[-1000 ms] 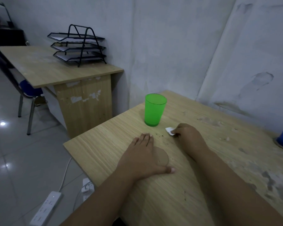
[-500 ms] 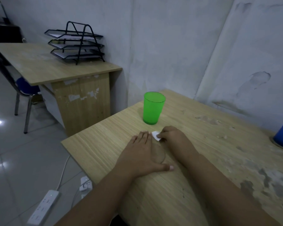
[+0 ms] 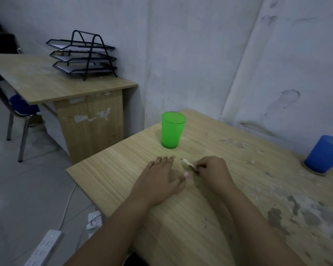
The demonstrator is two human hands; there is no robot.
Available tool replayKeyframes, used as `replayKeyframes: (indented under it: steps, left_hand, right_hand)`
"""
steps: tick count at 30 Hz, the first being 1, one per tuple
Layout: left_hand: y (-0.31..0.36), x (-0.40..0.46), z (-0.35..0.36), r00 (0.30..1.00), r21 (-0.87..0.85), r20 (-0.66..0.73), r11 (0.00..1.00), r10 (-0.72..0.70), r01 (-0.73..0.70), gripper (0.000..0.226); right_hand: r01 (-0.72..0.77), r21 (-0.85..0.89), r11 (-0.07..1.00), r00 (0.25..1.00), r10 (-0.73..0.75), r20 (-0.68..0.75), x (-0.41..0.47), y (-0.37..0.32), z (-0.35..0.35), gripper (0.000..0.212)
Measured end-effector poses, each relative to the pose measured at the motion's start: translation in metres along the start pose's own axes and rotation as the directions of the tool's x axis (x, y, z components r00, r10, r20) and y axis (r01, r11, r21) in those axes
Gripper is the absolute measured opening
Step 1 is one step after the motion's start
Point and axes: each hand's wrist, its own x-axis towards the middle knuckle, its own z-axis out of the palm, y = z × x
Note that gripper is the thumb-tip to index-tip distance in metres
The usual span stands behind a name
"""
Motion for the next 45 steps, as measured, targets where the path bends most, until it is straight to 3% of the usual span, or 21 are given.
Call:
replayKeyframes:
  steps: [1,2,4,5,7,10,18,22,26,29,34,36,39,45]
  left_hand:
    - [0.000,0.001,0.000,0.999,-0.069,-0.040,0.998,-0.014,0.011,0.067]
    - [0.001,0.003,-0.001,0.995,-0.162,-0.089,0.986,-0.040,0.026,0.053]
    - [0.004,0.008,-0.003,0.983,-0.357,-0.153,0.933,-0.104,0.043,0.036]
    - [0.006,0.012,-0.004,0.980,-0.431,-0.156,0.901,-0.125,0.046,0.032]
    - [0.011,0.022,-0.006,0.977,-0.528,-0.167,0.849,-0.133,0.025,0.028]
    - [0.020,0.034,-0.007,0.968,-0.625,-0.230,0.778,-0.097,-0.071,0.025]
    - [0.023,0.039,0.000,0.955,-0.754,-0.258,0.649,-0.146,-0.105,0.026]
    - [0.020,0.039,-0.003,0.956,-0.820,-0.221,0.567,-0.192,-0.076,0.016]
    - [0.020,0.038,-0.007,0.960,-0.856,-0.206,0.510,-0.190,-0.083,0.022]
    - [0.021,0.037,-0.009,0.962,-0.867,-0.197,0.492,-0.191,-0.080,0.024]
    - [0.022,0.034,-0.009,0.961,-0.900,-0.172,0.431,-0.217,-0.063,0.015]
    - [0.022,0.034,-0.009,0.961,-0.889,-0.184,0.453,-0.206,-0.073,0.009]
    - [0.022,0.034,-0.007,0.954,-0.847,-0.226,0.523,-0.198,-0.092,0.017]
    - [0.023,0.033,-0.002,0.927,-0.737,-0.354,0.648,-0.126,-0.193,0.021]
  right_hand:
    - [-0.099,0.185,0.978,0.994,0.107,-0.036,0.001,0.000,0.001,0.025]
    - [-0.195,0.416,0.888,0.975,0.222,-0.017,0.001,0.000,0.002,0.023]
    - [-0.299,0.808,0.507,0.931,0.341,0.131,0.000,-0.002,0.006,0.019]
    - [-0.305,0.896,0.322,0.921,0.340,0.191,0.000,-0.003,0.007,0.018]
    - [-0.283,0.955,0.090,0.922,0.299,0.245,0.001,-0.004,0.008,0.020]
    - [-0.266,0.963,-0.035,0.937,0.228,0.266,0.000,-0.001,0.010,0.022]
    - [-0.181,0.982,0.044,0.970,0.173,0.171,0.008,0.007,0.007,0.021]
    - [-0.094,0.982,0.162,0.976,0.208,0.059,0.011,0.008,0.013,0.025]
    - [-0.018,0.933,0.359,0.984,0.170,-0.046,0.011,0.010,0.013,0.037]
    - [0.052,0.876,0.479,0.985,0.122,-0.125,0.009,0.006,0.011,0.030]
    - [0.144,0.825,0.547,0.973,0.075,-0.219,0.006,-0.004,0.014,0.022]
    - [0.156,0.798,0.582,0.971,0.058,-0.232,0.006,-0.005,0.014,0.025]
    - [0.138,0.773,0.619,0.971,0.069,-0.228,0.007,-0.004,0.015,0.030]
    - [0.118,0.741,0.661,0.977,0.058,-0.207,0.005,-0.009,0.022,0.020]
